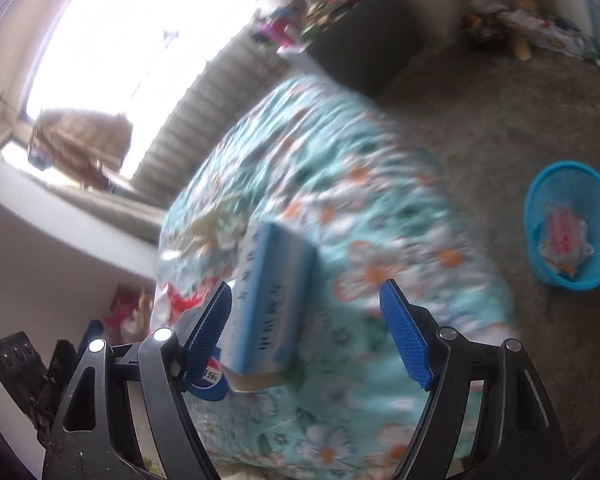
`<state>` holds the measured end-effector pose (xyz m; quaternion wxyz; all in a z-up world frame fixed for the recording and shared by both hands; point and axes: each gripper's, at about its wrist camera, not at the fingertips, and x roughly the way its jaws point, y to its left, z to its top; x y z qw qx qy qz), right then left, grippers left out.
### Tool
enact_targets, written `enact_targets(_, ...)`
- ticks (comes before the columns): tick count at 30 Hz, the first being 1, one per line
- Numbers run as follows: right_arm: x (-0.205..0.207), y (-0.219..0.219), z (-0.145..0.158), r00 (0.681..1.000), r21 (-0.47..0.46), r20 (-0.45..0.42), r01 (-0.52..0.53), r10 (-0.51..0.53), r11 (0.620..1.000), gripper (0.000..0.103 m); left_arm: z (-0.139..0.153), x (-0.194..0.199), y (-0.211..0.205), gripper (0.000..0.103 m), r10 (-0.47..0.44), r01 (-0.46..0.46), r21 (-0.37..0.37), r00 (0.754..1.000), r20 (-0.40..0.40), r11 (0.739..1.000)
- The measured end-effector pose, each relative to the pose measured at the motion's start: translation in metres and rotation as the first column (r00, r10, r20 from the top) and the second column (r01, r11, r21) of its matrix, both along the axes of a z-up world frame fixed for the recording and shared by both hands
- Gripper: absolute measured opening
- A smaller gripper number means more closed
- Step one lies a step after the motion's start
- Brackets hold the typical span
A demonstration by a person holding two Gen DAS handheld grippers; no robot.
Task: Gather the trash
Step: 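Move both tools back to the trash on the quilt, then grasp the white medicine box with the right tool while the left grasps the green plastic bag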
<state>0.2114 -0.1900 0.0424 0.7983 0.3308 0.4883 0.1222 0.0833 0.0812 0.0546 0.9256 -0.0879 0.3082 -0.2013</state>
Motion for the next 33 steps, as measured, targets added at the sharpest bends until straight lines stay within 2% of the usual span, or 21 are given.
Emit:
enact_targets(4, 0.019, 0.042, -0.007, 0.997, -0.032, -0.024, -0.080, 0.079, 0.996, 0.073, -0.004, -0.004, 0.032, 0.090, 0.069, -0.069, -0.010, 0.998, -0.009, 0.998)
enact_targets(8, 0.032, 0.068, -0.015, 0.992, -0.064, -0.057, -0.118, 0.114, 0.991, 0.073, -0.015, -0.006, 0.051, 0.090, 0.134, -0.133, 0.036, 0.991, -0.030, 0.991)
enact_targets(12, 0.032, 0.080, -0.023, 0.988, -0.086, -0.081, -0.141, 0.134, 0.986, 0.066, -0.032, -0.007, 0.056, 0.090, 0.138, -0.135, 0.061, 0.988, -0.063, 0.989)
enact_targets(17, 0.029, 0.080, -0.027, 0.986, -0.097, -0.097, -0.143, 0.134, 0.985, 0.052, -0.046, -0.006, 0.051, 0.090, 0.123, -0.115, 0.097, 0.989, -0.082, 0.989)
enact_targets(25, 0.016, 0.063, -0.023, 0.990, -0.094, -0.094, -0.116, 0.108, 0.989, 0.040, -0.057, 0.000, 0.041, 0.090, 0.108, -0.092, 0.180, 0.991, -0.080, 0.979)
enact_targets(27, 0.013, 0.059, -0.024, 0.990, -0.099, -0.098, -0.106, 0.097, 0.989, 0.034, -0.059, -0.002, 0.048, 0.090, 0.128, -0.112, 0.173, 0.988, -0.082, 0.979)
enact_targets(31, 0.008, 0.053, -0.027, 0.991, -0.084, -0.104, -0.093, 0.084, 0.992, 0.032, -0.059, -0.007, 0.069, 0.090, 0.176, -0.165, 0.131, 0.982, -0.073, 0.977)
enact_targets(33, 0.007, 0.052, -0.027, 0.991, -0.082, -0.101, -0.091, 0.083, 0.992, 0.032, -0.059, -0.008, 0.083, 0.087, 0.213, -0.204, 0.114, 0.975, -0.069, 0.972)
